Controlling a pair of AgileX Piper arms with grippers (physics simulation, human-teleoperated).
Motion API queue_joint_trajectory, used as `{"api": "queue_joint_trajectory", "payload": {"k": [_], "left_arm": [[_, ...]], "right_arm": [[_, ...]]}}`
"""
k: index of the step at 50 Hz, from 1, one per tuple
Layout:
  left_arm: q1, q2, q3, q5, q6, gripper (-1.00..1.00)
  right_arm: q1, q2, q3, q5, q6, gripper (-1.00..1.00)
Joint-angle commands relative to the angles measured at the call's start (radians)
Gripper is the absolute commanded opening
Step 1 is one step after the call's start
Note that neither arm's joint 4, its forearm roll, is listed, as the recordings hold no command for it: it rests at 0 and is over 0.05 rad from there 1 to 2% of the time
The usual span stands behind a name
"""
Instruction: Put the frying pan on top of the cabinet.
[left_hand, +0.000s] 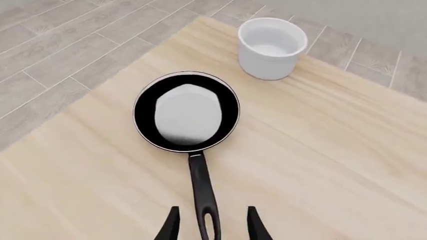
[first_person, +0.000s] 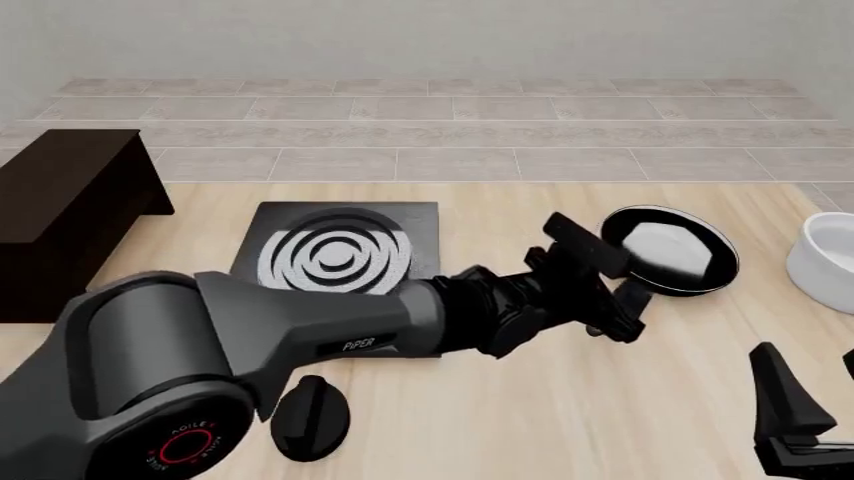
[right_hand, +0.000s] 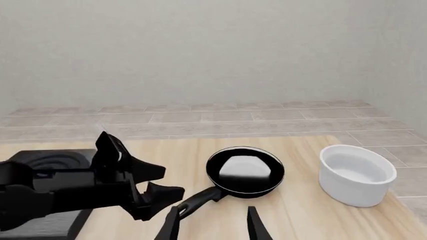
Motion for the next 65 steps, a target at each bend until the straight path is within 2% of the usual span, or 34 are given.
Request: {"api": "queue_joint_trajectory", "payload": {"k": [1,65], "left_arm": [[0.005,0.022,-0.009,-0.002,0.004,1.0],[0.013,0.164,-0.149,0.03,0.012,1.0]], "right_arm": [[-0.002,-0.005,0.0,0.004,0.006,1.0],[-0.009,0.017,0.0,-0.016,0.028,1.0]]}}
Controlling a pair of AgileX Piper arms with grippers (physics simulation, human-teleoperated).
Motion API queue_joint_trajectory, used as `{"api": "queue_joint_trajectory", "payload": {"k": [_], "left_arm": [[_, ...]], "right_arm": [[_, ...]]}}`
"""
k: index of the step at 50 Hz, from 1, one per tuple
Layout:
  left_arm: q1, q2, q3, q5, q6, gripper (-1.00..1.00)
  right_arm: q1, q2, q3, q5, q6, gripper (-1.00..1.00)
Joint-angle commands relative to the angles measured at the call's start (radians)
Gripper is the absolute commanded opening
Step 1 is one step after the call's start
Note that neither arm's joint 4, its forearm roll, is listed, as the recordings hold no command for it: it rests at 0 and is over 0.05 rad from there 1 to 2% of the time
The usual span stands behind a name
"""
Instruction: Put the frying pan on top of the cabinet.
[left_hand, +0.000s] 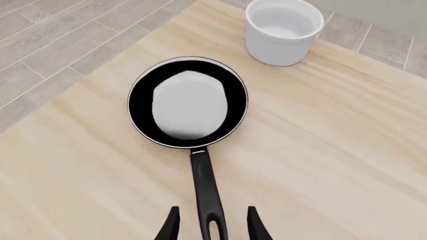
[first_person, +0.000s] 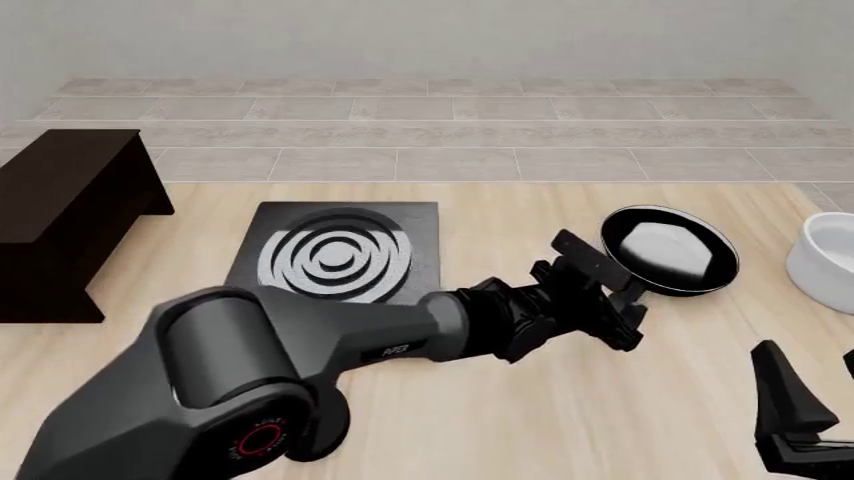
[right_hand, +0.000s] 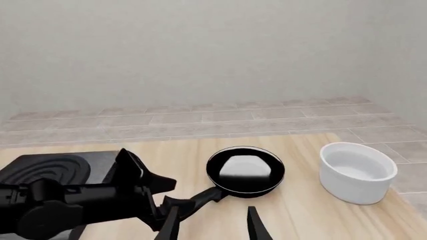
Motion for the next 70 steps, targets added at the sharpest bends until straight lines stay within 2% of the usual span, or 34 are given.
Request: {"api": "queue_joint_trajectory", "payload": {"k": [1,26,70], "left_arm": [[0.006,0.027,-0.025,0.004,0.0,1.0],[0.01,0.067,-0.065,0.011,-0.002,1.0],[0.012,0.132,-0.143,0.03,-0.035,1.0]], "right_arm": [[-0.002,0.007,0.0,-0.007,0.007,1.0],[-0.005,0.038,0.0,-0.037,0.014,1.0],[-0.01,0.03,0.0,-0.027,0.025,1.0]]}}
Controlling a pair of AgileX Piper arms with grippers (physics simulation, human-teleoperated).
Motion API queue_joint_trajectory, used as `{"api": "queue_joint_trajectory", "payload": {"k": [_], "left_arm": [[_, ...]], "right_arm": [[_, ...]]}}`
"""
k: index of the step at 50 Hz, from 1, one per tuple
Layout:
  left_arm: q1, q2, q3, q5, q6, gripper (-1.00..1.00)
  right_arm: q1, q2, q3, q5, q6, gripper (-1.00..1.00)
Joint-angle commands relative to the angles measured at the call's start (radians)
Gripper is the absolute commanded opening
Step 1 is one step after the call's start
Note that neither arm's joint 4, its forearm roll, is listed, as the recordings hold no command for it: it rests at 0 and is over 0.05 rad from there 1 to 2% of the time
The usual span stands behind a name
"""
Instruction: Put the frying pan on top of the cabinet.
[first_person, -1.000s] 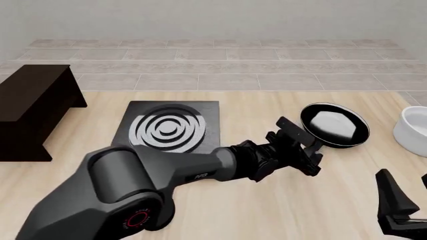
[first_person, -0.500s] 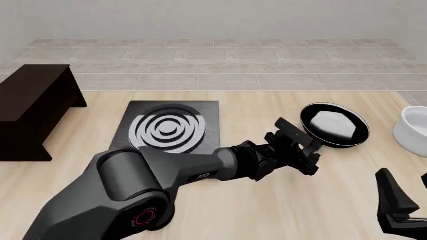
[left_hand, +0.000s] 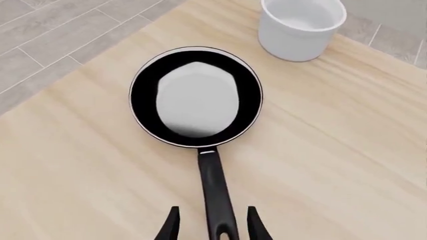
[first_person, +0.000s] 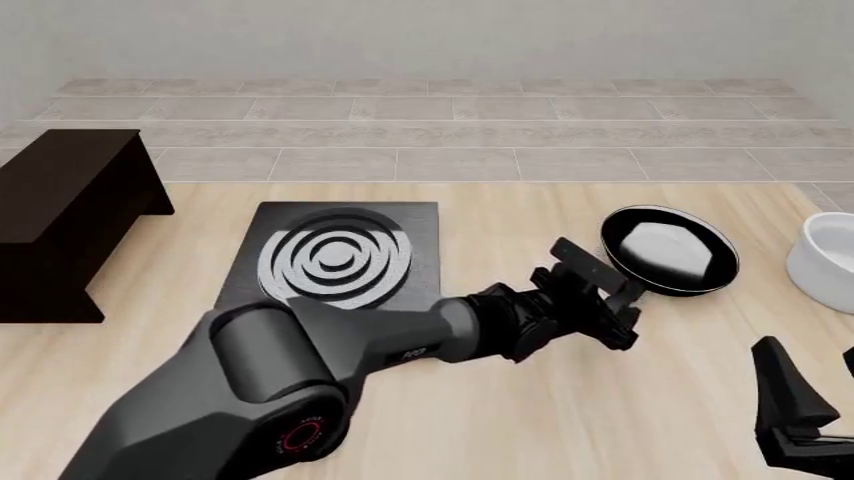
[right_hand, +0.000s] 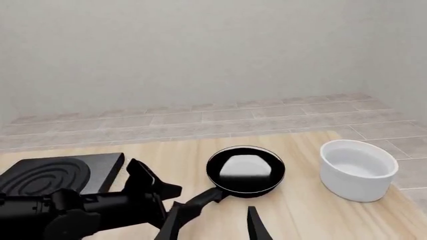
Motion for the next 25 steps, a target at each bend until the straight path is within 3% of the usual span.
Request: {"api": "queue_joint_trajectory", "payload": {"k": [1,25], "left_arm": [[-0.007,0.016,-0.026,0.009,-0.01,1.0],[-0.003,0.048,-0.063,0.019,-0.029,1.0]], "right_arm": [[-0.002,0.002,0.0,-0.002,0.005,1.0],[-0.002,0.029,0.0,-0.027,0.006,1.0]]}}
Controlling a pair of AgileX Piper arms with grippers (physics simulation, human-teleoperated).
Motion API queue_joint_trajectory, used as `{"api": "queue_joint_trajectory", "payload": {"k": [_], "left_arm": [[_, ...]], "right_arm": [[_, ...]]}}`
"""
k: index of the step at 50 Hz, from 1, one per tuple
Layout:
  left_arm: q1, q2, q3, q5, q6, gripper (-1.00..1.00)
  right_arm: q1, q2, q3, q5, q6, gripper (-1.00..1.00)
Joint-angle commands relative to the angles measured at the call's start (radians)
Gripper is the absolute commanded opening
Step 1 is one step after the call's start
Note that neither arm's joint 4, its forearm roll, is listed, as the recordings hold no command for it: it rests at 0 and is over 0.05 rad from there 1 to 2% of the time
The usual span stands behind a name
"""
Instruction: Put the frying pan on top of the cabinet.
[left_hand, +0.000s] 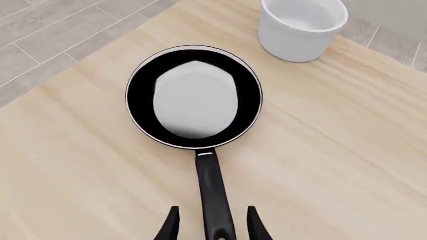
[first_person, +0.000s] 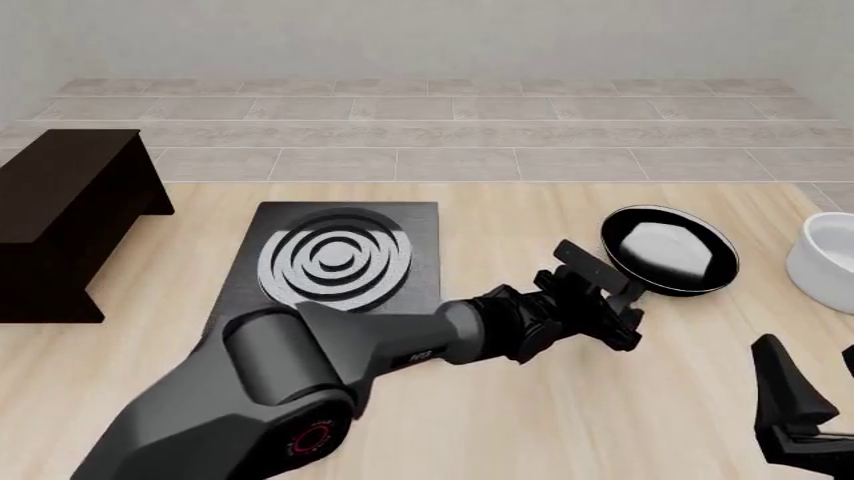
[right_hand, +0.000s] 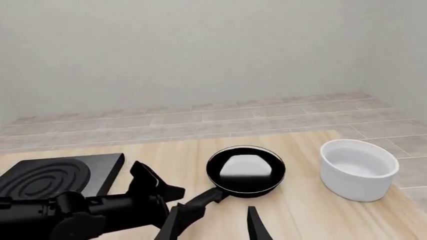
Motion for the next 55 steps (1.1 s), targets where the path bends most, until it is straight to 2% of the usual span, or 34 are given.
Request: {"api": "queue_joint_trajectory", "payload": {"k": [1,25,42,43,55], "left_arm": [[0.0,0.017,-0.02,0.005,-0.011,1.0],[-0.012,0.072,-0.1,0.065,-0.013,1.0],[-0.003,0.07,-0.096,0.068,-0.017,1.0],[0.002,0.068,-0.092,0.063,-0.014,-1.0],[0.017,0.051,-0.075,0.054,-0.003,-1.0]], "right_arm": [[0.0,0.009,0.0,-0.008,0.002,1.0],[-0.007,0.002,0.0,-0.003,0.014,1.0],[-0.007,0.014,0.0,-0.016,0.016,1.0],[-0.008,0.016,0.0,-0.018,0.016,1.0],[-0.008,0.02,0.0,-0.022,0.016,1.0]]}}
